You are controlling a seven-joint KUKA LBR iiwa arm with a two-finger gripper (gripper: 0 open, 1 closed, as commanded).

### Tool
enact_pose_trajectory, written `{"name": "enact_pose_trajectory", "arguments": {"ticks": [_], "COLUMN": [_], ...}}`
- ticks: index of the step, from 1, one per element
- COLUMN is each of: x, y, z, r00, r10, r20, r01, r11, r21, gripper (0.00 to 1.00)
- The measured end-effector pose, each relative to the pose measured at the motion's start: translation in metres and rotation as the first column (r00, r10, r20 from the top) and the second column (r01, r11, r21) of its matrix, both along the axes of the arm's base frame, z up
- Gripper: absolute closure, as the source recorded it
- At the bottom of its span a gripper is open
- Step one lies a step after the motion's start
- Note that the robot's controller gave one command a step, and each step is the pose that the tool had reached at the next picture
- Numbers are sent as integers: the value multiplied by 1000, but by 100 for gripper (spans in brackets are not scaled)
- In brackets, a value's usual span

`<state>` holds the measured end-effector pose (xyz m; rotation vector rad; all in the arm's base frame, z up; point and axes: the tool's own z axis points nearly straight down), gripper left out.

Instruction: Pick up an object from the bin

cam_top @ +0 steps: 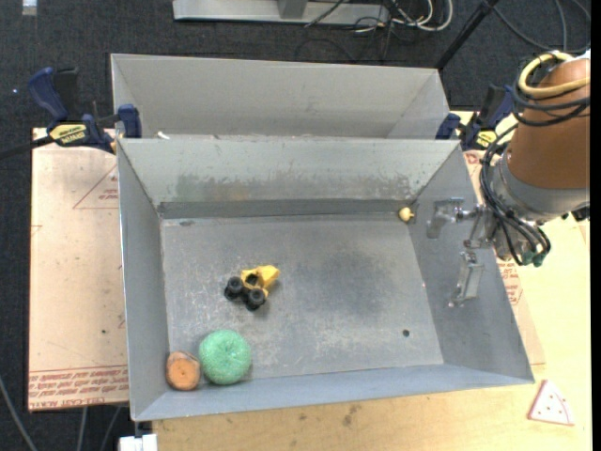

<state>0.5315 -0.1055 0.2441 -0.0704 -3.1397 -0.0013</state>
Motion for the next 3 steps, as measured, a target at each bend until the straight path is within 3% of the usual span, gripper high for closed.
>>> {"name": "enact_pose_trajectory", "arguments": {"ticks": [1,2,3], "x": [8,0,5], "y": [14,31,47], "z": [19,-29,-91], "r00": [999,1000,980], "r10": [45,-1,-199], "r20": [18,4,6], "r01": [-45,1,199], "r11": [999,1000,980], "r21": [-4,0,1], "gripper": [0,0,0]}}
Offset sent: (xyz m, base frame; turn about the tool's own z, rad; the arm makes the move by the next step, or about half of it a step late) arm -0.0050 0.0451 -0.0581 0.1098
